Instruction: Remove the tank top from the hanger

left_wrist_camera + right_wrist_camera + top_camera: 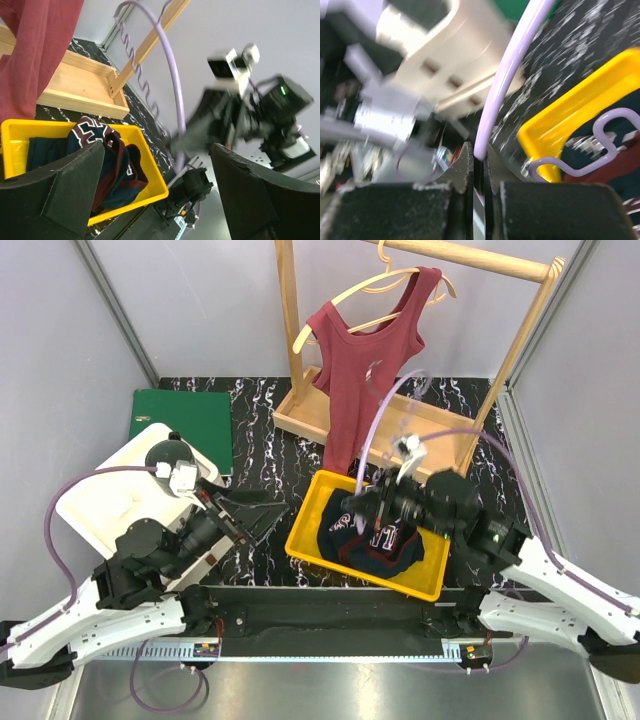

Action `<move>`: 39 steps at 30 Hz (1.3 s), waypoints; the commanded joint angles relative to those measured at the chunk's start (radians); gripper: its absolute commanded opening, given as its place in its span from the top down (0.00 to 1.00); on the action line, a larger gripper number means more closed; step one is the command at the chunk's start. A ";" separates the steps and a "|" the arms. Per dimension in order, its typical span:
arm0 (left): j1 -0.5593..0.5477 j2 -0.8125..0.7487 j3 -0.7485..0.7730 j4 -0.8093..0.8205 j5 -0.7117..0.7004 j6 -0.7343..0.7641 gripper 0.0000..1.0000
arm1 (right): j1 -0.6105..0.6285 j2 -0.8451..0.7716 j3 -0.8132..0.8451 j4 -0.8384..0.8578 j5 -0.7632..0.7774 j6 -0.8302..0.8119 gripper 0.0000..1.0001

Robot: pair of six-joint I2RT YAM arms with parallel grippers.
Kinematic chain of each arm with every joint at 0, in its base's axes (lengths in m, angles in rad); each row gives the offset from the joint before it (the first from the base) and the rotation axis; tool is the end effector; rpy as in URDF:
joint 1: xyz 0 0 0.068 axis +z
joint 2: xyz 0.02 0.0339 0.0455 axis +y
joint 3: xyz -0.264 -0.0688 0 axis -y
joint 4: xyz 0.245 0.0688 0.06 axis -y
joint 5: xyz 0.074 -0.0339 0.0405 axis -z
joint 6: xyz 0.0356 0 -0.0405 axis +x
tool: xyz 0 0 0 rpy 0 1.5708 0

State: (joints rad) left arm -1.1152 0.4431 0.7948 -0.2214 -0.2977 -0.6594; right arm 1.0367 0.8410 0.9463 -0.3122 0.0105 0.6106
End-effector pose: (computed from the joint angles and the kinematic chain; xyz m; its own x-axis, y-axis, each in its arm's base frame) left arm 0.0525 -0.0834 0.3815 -0.4024 -0.5099 -0.7603 0.6124 0.4674 -0.6376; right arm 0.0963 0.1621 0.3732 -0.5762 0.1521 -0.8031 -0.6409 0.5257 0.5594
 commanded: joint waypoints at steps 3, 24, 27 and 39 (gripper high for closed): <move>0.000 -0.044 -0.009 -0.042 0.048 0.029 0.09 | -0.214 0.087 0.241 0.059 -0.098 -0.075 1.00; 0.000 -0.066 -0.025 -0.068 0.143 0.012 0.09 | -0.745 0.455 0.677 0.143 -0.392 0.139 1.00; 0.002 -0.069 -0.020 -0.073 0.138 0.015 0.09 | -0.787 0.451 0.646 0.176 -0.408 0.182 1.00; 0.000 -0.055 -0.014 -0.078 0.143 0.017 0.09 | -0.860 0.340 0.474 0.268 -0.412 0.298 1.00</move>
State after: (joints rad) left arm -1.1152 0.3813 0.7715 -0.3141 -0.1806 -0.6525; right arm 0.1944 1.2560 1.4479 -0.1410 -0.4061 0.8555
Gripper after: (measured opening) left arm 0.908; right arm 0.048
